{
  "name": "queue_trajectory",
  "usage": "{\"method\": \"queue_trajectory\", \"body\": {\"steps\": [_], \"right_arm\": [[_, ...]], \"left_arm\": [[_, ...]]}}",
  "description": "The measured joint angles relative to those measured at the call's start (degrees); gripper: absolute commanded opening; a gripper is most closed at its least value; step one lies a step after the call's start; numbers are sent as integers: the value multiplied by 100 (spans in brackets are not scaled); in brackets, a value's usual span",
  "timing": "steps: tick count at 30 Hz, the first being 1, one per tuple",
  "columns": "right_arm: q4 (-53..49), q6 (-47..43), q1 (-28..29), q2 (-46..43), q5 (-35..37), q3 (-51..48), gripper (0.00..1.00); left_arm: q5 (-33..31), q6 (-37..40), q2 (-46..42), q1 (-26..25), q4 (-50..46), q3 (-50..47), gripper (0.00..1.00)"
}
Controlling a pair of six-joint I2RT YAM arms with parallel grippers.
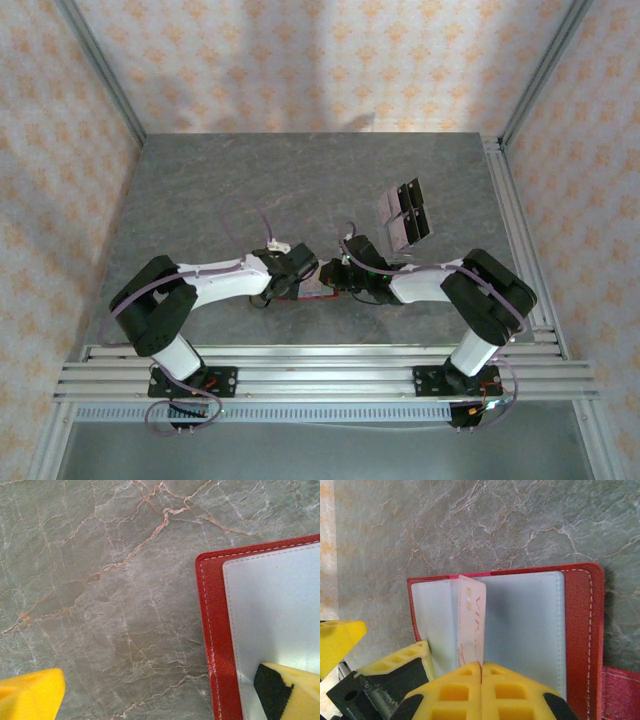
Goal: Put the credit cards into the card holder
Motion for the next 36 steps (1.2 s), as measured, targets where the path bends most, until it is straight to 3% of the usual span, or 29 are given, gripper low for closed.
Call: {"method": "queue_trajectory", "body": {"steps": [36], "right_arm": [[-334, -173, 0, -162, 96, -55, 0]], "left_arm": [[0, -2, -33, 0, 52, -48, 100]]}}
